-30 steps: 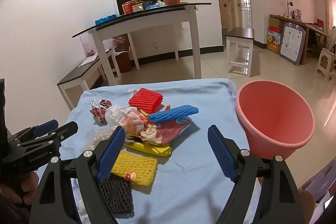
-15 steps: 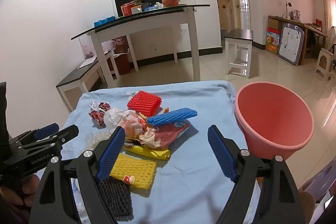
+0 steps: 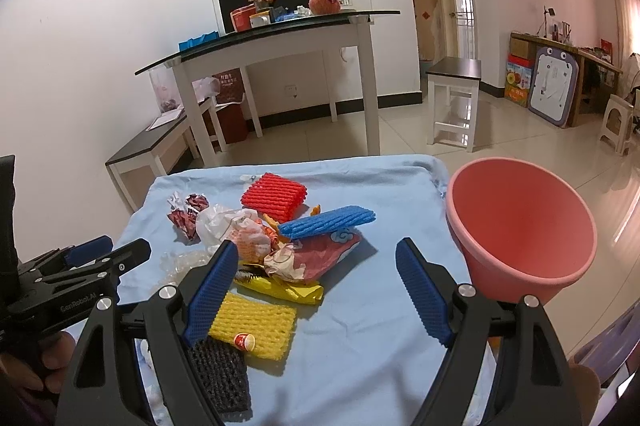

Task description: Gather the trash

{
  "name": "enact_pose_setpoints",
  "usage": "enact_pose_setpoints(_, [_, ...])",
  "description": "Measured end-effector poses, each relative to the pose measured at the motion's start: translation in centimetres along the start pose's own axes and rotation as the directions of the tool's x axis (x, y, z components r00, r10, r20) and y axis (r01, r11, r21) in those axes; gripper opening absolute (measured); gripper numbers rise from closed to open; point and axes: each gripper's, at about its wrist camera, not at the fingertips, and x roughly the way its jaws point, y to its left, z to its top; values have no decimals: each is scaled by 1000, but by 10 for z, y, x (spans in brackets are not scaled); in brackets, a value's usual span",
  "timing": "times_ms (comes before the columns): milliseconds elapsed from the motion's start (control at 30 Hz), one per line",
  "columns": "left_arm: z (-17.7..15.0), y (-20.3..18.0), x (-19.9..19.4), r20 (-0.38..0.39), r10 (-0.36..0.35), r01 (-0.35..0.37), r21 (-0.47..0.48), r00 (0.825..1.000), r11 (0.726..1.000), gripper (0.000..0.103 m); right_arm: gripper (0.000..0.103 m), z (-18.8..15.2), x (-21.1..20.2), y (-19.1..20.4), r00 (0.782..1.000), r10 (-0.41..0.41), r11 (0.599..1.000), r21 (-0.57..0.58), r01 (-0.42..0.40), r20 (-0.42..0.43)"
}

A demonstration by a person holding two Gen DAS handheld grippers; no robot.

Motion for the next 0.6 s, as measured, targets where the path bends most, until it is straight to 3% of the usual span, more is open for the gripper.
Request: enact_pose_setpoints(600, [-5, 1, 4, -5, -5, 5, -5, 1000, 1000, 73, 80, -4, 1, 3, 1000, -3, 1000, -7, 3, -2])
